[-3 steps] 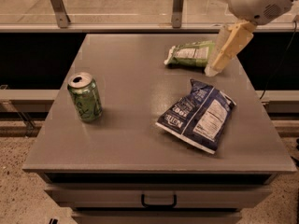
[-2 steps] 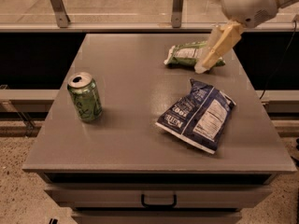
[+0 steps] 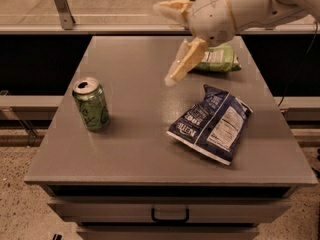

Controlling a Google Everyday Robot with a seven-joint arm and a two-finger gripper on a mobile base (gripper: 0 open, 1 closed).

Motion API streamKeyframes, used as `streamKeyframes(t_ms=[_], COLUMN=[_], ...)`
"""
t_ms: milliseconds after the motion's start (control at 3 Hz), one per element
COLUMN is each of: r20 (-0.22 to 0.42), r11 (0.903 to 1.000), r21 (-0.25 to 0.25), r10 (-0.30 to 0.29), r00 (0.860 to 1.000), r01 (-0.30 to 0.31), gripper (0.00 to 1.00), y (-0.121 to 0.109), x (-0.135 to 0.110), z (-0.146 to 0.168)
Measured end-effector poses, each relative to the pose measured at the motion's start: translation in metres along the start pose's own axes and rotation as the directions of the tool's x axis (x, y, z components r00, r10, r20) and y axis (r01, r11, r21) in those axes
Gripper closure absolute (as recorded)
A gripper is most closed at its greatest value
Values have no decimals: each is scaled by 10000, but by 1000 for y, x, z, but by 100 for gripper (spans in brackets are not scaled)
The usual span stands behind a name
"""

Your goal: Move green can near blue chip bag

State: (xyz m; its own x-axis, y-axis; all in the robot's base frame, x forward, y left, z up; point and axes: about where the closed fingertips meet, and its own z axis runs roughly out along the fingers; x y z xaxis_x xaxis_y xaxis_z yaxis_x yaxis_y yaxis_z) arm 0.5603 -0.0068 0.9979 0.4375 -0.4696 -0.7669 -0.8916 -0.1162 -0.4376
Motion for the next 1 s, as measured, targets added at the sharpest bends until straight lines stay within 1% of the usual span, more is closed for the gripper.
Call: streamKeyframes(t_ms=[333, 667, 1000], r20=[890, 1616, 2052], r11=[9936, 9776, 9649], r21=[-988, -1942, -2455], r10=[635, 1138, 1456], r00=[9940, 9803, 9678], r01=[-546, -815, -931], gripper=[0, 0, 0], y=[6, 19, 31], x=[-15, -33, -40], z=[37, 71, 93])
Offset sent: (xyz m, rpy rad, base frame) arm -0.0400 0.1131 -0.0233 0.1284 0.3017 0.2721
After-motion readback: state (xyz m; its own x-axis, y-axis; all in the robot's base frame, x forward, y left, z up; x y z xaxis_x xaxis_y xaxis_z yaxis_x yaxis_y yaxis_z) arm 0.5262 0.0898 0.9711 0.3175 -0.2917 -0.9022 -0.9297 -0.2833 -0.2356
